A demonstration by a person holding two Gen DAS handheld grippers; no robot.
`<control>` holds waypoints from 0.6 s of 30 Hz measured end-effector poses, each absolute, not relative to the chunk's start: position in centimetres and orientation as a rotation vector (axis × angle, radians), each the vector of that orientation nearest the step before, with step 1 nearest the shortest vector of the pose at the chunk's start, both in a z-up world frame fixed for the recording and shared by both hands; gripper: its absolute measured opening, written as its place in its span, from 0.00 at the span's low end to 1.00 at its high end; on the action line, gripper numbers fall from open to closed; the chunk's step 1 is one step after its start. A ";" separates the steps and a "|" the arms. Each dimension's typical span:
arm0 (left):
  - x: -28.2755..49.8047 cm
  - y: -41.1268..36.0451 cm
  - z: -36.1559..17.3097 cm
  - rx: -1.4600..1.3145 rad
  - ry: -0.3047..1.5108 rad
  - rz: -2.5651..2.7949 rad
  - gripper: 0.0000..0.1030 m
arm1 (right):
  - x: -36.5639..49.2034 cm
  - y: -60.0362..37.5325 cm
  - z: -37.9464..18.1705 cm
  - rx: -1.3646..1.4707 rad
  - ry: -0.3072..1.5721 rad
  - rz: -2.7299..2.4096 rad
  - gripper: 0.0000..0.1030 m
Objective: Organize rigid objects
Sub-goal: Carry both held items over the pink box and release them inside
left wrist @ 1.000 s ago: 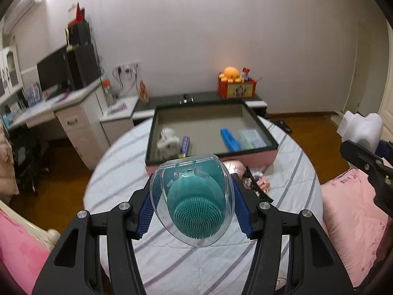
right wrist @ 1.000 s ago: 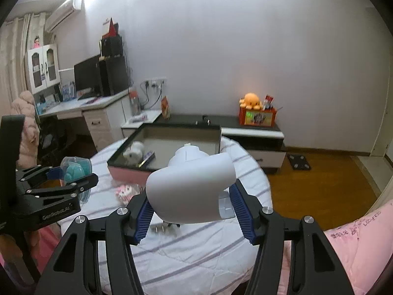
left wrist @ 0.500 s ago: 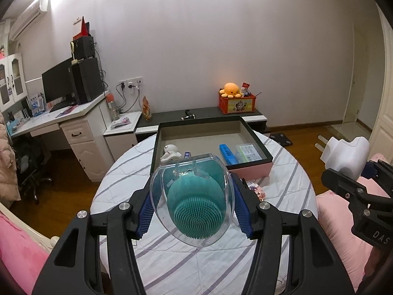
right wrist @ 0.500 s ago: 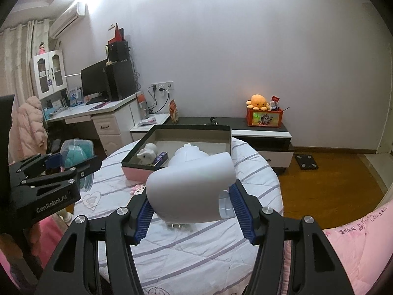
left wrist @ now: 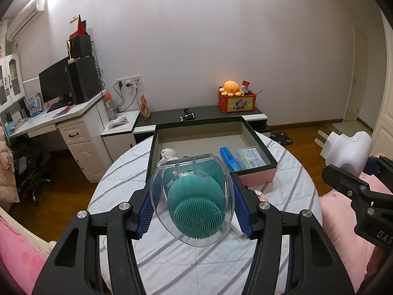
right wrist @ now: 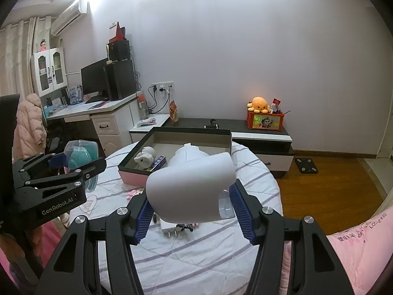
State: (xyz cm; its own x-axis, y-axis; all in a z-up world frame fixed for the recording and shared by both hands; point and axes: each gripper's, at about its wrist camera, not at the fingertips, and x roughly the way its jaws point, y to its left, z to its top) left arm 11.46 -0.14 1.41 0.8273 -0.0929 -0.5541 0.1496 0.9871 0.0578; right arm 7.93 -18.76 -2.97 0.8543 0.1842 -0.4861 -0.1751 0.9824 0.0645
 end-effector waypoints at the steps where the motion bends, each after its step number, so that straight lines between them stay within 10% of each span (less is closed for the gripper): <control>1: 11.9 -0.1 1.4 0.101 0.585 -0.130 0.56 | 8.4 -18.8 -3.0 0.020 0.515 0.192 0.59; 18: 28.1 -0.9 -2.3 0.131 0.742 -0.141 0.56 | 23.7 -17.7 -5.7 0.011 0.651 0.229 0.59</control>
